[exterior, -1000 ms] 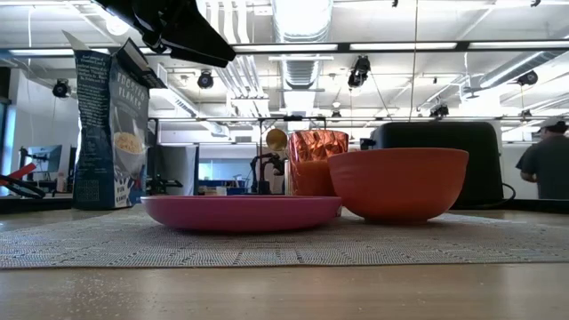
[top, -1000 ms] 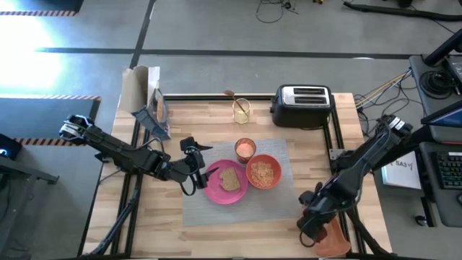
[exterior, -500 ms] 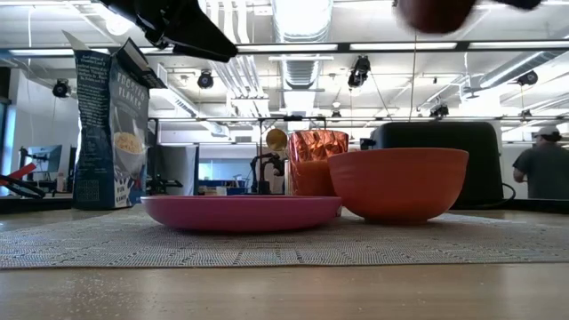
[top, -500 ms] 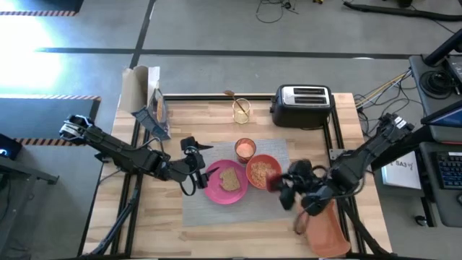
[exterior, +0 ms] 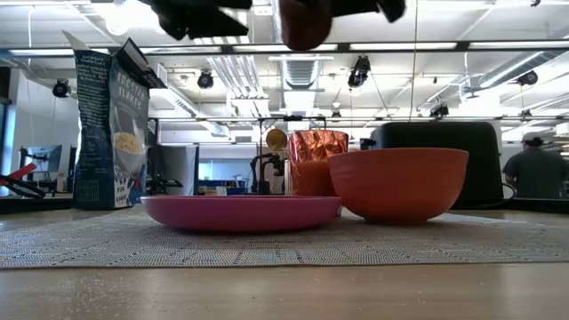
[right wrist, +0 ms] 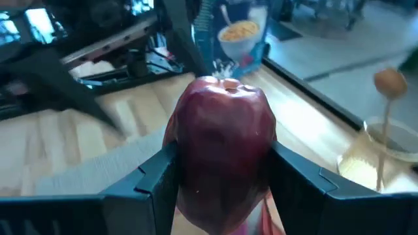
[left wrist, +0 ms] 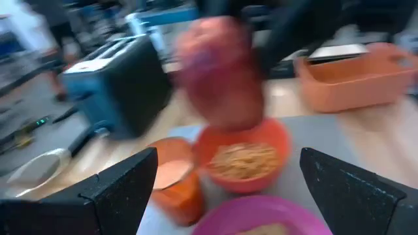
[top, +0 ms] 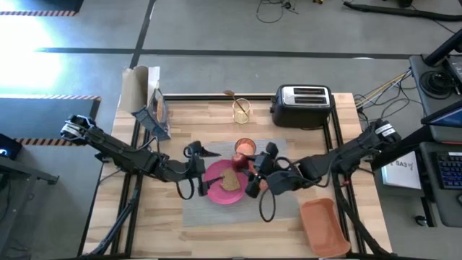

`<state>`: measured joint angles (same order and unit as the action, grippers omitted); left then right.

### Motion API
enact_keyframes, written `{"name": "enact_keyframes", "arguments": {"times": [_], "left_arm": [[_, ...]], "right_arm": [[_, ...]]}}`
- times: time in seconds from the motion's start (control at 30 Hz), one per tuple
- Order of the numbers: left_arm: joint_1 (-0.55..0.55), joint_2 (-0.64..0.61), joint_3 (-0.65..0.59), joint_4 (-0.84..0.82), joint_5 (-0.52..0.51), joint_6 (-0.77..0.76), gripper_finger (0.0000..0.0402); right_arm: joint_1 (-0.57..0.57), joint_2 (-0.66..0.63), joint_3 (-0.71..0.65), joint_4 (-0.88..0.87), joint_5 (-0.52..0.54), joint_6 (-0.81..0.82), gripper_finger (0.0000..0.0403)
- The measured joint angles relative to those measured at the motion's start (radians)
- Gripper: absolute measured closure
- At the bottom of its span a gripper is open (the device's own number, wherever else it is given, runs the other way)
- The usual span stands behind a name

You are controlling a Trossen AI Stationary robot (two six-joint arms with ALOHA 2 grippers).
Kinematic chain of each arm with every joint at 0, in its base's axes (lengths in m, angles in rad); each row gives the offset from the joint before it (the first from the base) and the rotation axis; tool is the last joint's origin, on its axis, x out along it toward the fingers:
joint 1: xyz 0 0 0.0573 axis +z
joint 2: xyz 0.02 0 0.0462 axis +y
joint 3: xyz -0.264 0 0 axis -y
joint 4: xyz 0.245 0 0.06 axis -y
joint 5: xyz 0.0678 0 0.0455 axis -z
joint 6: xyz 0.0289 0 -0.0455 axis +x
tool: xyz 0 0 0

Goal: Arrange a breakfast setting
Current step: Put the red apple on the gray table mat to the top left of the pink plate

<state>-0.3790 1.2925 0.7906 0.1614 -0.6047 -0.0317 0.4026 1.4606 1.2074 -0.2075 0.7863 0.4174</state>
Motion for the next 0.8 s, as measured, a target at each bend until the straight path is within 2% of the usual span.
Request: {"name": "enact_keyframes", "arguments": {"times": [0.07,0.3,0.43,0.67,0.8], "left_arm": [[0.000,0.006,0.000,0.030,0.030,0.014,0.0045],[0.006,0.005,0.000,0.064,-0.011,0.105,0.0045],[0.009,0.005,0.000,0.088,-0.011,0.147,0.0045],[0.016,0.005,0.000,0.085,-0.012,0.124,0.0045],[0.016,0.005,0.000,0.090,-0.007,0.137,0.0045]], "right_arm": [[-0.013,0.006,0.006,0.019,-0.010,-0.055,0.0217],[-0.028,-0.001,0.010,0.018,-0.009,-0.169,0.0217],[-0.037,-0.003,0.010,0.019,-0.009,-0.193,0.0217],[-0.042,-0.002,0.003,0.036,-0.013,-0.213,0.0217],[-0.042,0.014,0.003,0.119,-0.085,-0.300,0.0217]]}}
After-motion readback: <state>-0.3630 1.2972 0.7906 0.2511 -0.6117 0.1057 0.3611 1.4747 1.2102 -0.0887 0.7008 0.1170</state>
